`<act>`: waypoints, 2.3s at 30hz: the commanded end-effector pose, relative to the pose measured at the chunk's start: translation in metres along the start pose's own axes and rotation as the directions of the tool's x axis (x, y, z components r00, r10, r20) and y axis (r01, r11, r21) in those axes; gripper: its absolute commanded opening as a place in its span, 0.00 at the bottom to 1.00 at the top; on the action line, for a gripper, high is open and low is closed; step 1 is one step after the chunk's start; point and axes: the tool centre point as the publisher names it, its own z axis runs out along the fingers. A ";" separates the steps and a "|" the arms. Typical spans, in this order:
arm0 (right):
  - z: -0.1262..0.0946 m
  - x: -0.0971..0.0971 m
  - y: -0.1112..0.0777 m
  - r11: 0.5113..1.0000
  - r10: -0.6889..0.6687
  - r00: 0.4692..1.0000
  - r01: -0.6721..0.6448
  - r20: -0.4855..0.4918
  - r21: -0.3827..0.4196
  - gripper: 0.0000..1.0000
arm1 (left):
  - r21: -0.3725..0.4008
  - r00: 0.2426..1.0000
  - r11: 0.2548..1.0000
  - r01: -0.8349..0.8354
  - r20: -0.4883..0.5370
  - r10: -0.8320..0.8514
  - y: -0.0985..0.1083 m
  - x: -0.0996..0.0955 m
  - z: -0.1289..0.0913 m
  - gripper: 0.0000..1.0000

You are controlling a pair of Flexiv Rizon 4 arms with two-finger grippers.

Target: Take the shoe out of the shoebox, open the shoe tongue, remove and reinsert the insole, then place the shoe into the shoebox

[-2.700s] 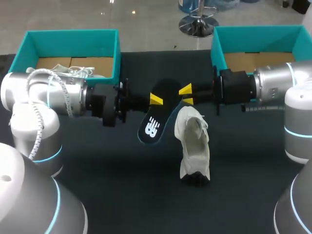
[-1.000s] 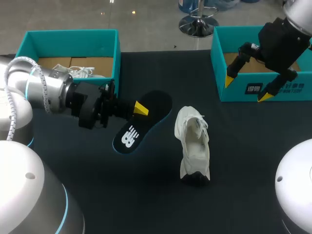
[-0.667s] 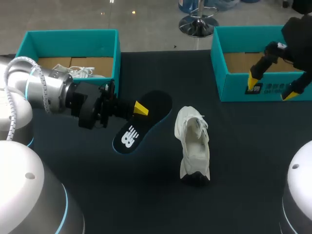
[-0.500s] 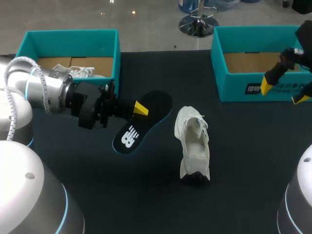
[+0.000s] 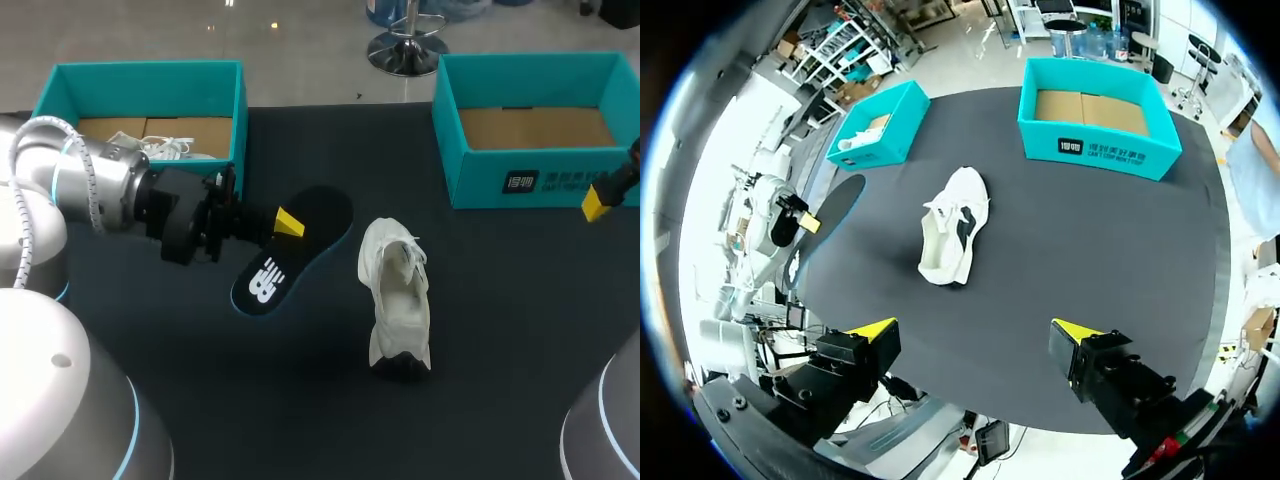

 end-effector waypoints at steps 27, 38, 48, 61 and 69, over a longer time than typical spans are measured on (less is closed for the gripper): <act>-0.007 -0.001 -0.010 1.000 -0.010 1.000 0.010 0.026 -0.004 1.00 | -0.070 0.947 0.946 0.315 -0.046 -0.319 -0.032 0.048 0.065 0.00; -0.007 -0.001 -0.010 1.000 -0.010 1.000 0.010 0.026 -0.004 1.00 | -0.030 0.901 0.902 0.430 -0.054 -0.431 -0.024 0.071 0.086 0.00; -0.007 -0.001 -0.010 1.000 -0.010 1.000 0.010 0.026 -0.004 1.00 | 0.026 0.898 0.898 0.439 -0.060 -0.436 -0.013 0.082 0.106 0.00; -0.007 -0.001 -0.010 1.000 -0.010 1.000 0.010 0.026 -0.004 1.00 | 0.018 0.888 0.891 0.454 -0.091 -0.451 -0.008 0.097 0.120 0.00; -0.007 -0.001 -0.010 1.000 -0.010 1.000 0.010 0.026 -0.004 1.00 | 0.039 0.900 0.902 0.431 -0.086 -0.427 -0.011 0.084 0.123 0.00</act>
